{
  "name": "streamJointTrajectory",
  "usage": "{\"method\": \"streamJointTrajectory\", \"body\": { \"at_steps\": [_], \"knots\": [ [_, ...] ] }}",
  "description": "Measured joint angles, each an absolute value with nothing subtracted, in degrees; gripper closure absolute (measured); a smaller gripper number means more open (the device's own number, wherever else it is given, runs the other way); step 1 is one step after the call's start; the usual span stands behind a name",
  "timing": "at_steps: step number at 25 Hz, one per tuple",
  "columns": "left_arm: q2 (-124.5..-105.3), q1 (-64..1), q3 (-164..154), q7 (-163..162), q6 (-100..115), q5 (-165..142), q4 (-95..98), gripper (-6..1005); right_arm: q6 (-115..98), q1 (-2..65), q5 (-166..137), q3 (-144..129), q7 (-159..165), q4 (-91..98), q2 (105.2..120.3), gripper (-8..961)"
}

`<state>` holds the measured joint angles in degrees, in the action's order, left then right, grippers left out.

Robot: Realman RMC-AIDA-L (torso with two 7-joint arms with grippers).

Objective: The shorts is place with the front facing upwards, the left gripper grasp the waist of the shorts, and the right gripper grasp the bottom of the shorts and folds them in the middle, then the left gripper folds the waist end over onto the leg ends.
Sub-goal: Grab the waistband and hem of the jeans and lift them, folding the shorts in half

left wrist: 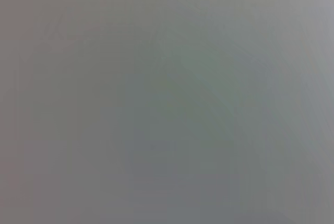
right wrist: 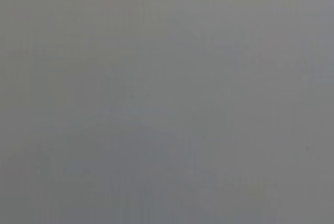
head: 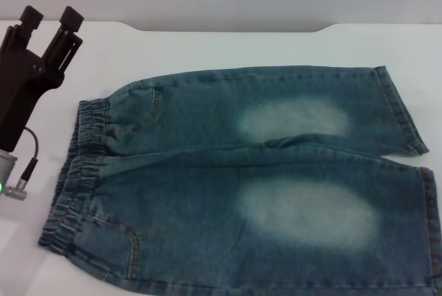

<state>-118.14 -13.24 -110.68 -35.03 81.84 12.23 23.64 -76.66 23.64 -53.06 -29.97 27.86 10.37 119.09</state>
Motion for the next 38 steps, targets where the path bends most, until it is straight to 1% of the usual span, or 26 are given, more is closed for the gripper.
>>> {"method": "streamJointTrajectory", "body": {
  "at_steps": [1, 4, 7, 9, 11, 13, 14, 15, 17, 18, 19, 20, 23, 24, 26, 27, 29, 33, 38],
  "knots": [
    [-118.04, -13.3, -110.7, -35.8, 81.8, 12.0, 23.6, 166, -76.7, 23.6, -53.1, -30.0, 27.9, 10.4, 119.09, 618],
    [-116.91, -15.0, -110.1, -41.7, 81.9, 8.3, 23.7, 167, -76.6, 23.6, -53.0, -30.0, 27.9, 10.4, 119.09, 619],
    [-114.98, -17.9, -109.8, -48.5, 82.1, 4.2, 23.8, 167, -76.5, 23.5, -53.0, -30.0, 27.9, 10.0, 119.08, 619],
    [-113.19, -20.6, -109.2, -54.1, 82.3, 0.6, 23.9, 168, -76.5, 23.4, -53.0, -30.0, 27.9, 9.6, 119.04, 619],
    [-111.87, -22.5, -107.7, -58.7, 82.4, -2.8, 24.1, 168, -76.3, 23.4, -53.0, -29.9, 27.9, 9.6, 119.00, 619],
    [-109.99, -25.3, -102.4, -66.0, 82.5, -11.9, 25.4, 168, -76.1, 23.3, -53.0, -29.8, 27.9, 9.6, 119.00, 619],
    [-109.45, -25.9, -100.5, -68.6, 82.5, -15.5, 26.0, 168, -76.0, 23.3, -53.0, -29.8, 27.9, 9.6, 119.00, 619],
    [-108.25, -26.6, -96.3, -73.2, 82.5, -22.6, 27.6, 169, -75.9, 23.3, -53.0, -29.8, 27.9, 9.6, 119.00, 619],
    [-107.49, -27.9, -92.8, -77.3, 82.6, -29.0, 29.6, 169, -75.9, 23.2, -53.0, -29.7, 27.9, 9.6, 119.00, 620],
    [-107.49, -27.9, -92.8, -77.3, 82.6, -29.0, 29.6, 169, -75.9, 23.2, -53.0, -29.5, 27.9, 9.6, 119.00, 620],
    [-106.49, -28.7, -86.3, -85.7, 82.9, -41.1, 34.1, 169, -75.9, 23.1, -53.0, -29.4, 27.8, 9.6, 119.00, 620],
    [-106.13, -28.9, -83.1, -89.7, 83.1, -46.8, 36.8, 169, -75.9, 23.1, -53.0, -29.2, 27.6, 9.6, 119.00, 620],
    [-105.80, -28.9, -80.8, -92.9, 83.3, -51.0, 38.9, 170, -75.9, 23.0, -53.0, -28.7, 26.4, 9.6, 119.00, 620],
    [-104.93, -29.1, -74.4, -102.1, 85.5, -65.6, 46.8, 170, -75.9, 23.0, -53.0, -28.5, 26.1, 9.6, 119.00, 620],
    [-104.87, -29.2, -69.9, -109.3, 89.0, -76.9, 53.5, 170, -75.9, 22.9, -53.0, -28.0, 25.5, 9.6, 119.00, 620],
    [-104.87, -29.2, -69.9, -109.3, 89.0, -76.9, 53.5, 171, -75.9, 22.9, -53.0, -27.6, 25.4, 9.6, 118.99, 620],
    [-105.58, -29.2, -64.6, -116.5, 93.0, -88.9, 61.0, 171, -75.9, 22.9, -53.0, -27.0, 25.2, 9.6, 118.96, 621],
    [-107.06, -29.2, -56.4, -124.6, 100.3, -101.9, 70.5, 172, -75.8, 22.8, -53.0, -26.6, 25.1, 9.5, 118.91, 621],
    [-107.40, -28.3, -53.2, -130.7, 106.0, -111.7, 78.5, 172, -75.8, 22.8, -53.0, -25.7, 25.1, 9.5, 118.84, 621]
  ]
}}
